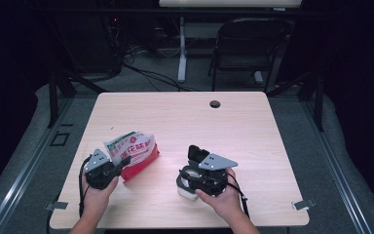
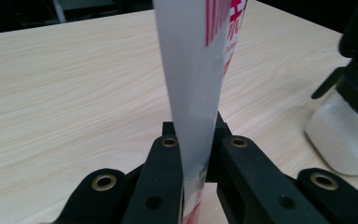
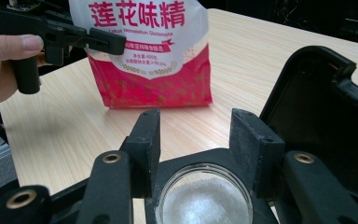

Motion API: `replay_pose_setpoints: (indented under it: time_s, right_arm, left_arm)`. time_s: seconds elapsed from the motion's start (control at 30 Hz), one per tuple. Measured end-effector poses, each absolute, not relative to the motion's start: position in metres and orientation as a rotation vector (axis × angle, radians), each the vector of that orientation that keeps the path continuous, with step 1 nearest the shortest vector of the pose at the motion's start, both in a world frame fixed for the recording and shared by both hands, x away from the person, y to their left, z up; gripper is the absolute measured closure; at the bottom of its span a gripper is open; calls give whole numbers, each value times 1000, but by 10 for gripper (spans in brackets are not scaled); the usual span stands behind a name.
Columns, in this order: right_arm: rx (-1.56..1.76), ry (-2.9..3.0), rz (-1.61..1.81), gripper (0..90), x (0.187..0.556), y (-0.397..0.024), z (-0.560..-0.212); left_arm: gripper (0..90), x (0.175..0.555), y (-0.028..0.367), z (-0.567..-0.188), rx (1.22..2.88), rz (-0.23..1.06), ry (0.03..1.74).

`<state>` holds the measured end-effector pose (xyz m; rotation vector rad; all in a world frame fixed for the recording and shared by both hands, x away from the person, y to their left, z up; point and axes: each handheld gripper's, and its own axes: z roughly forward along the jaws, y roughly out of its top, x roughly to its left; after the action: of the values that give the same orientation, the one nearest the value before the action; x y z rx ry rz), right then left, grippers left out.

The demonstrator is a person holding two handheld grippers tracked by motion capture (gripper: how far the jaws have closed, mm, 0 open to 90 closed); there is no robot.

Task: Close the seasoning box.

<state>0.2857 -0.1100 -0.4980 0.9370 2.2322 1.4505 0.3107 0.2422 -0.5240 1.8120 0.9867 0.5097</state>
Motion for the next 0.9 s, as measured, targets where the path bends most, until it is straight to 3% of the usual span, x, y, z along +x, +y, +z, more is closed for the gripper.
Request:
replay_pose_setpoints:
  time_s: [0.47,0.9]
  right_arm:
    - [949,2214,1448,510,287,-111,-498]
    - [962,2220,1441,502,288,-112,-499]
  left_arm:
    - [900,314,280,-520,1701,613,1154]
    - [900,315,294,-518,1695,713,1219]
